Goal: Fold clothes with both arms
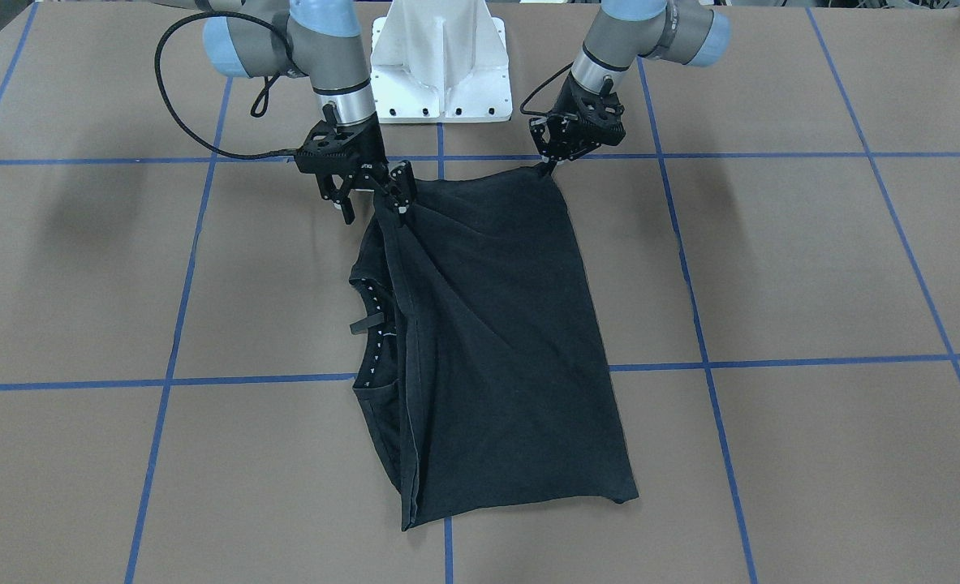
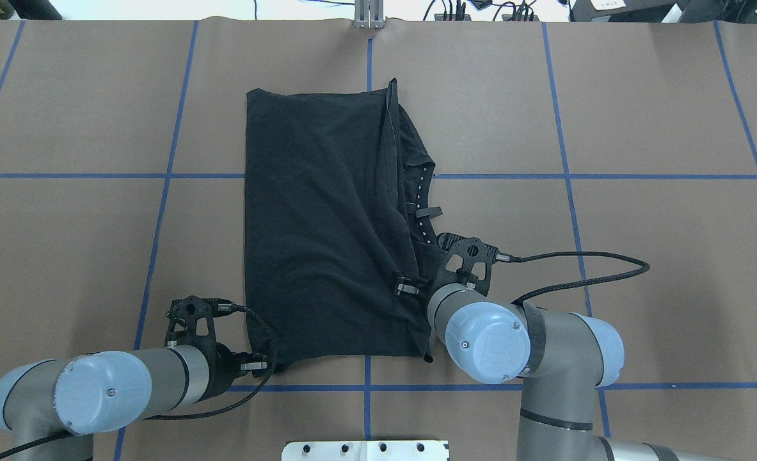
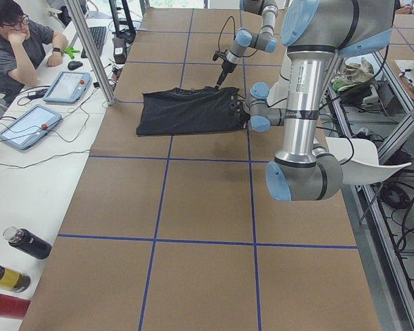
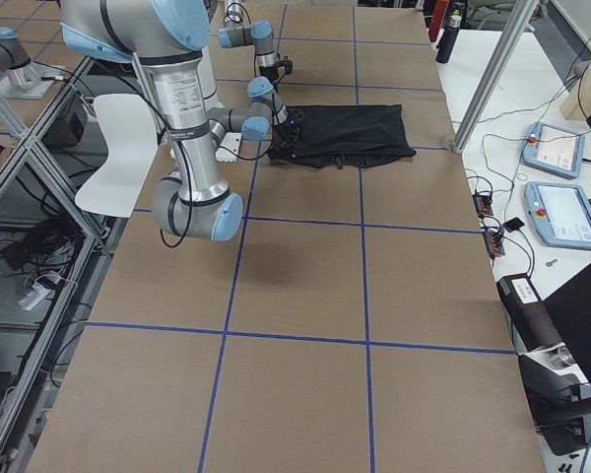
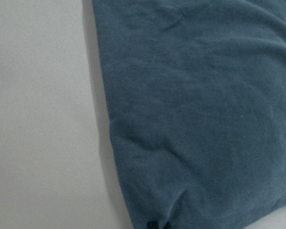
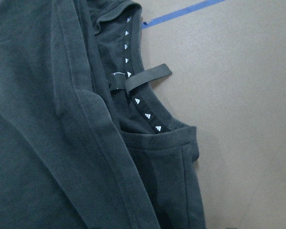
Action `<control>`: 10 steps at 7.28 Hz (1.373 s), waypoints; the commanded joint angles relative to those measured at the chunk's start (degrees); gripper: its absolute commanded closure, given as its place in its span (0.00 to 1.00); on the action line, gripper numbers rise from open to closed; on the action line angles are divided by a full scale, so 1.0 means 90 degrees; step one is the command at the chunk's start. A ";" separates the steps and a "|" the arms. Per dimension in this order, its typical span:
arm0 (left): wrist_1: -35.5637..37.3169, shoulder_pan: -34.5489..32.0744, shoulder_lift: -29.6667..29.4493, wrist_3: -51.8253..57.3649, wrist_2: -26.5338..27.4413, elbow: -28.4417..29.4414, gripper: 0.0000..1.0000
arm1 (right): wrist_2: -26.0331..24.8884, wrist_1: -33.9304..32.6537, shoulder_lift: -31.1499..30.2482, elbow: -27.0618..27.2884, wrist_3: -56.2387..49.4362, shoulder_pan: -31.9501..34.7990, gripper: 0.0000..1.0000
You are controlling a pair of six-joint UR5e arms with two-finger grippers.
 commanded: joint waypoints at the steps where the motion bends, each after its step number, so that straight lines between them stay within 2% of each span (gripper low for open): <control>1: 0.0000 0.0014 0.0010 -0.0143 0.0010 0.0007 1.00 | -0.0312 -0.0021 0.0007 -0.0207 0.0328 -0.0267 0.20; 2: 0.0000 0.0014 0.0010 -0.0154 0.0010 0.0007 1.00 | -0.0322 -0.0021 0.0026 -0.0256 0.0349 -0.0287 0.30; 3: 0.0000 0.0014 0.0010 -0.0154 0.0010 0.0007 1.00 | -0.0332 -0.0021 0.0026 -0.0257 0.0349 -0.0287 0.44; 5: 0.0000 0.0014 0.0019 -0.0154 0.0010 0.0007 1.00 | -0.0352 -0.0021 0.0036 -0.0257 0.0349 -0.0297 0.57; 7: 0.0000 0.0014 0.0010 -0.0154 0.0010 0.0007 1.00 | -0.0362 -0.0030 0.0026 -0.0286 0.0349 -0.0307 0.60; 10: 0.0000 0.0014 0.0010 -0.0154 0.0010 0.0007 1.00 | -0.0352 -0.0370 0.0036 -0.0228 0.0271 -0.0297 0.53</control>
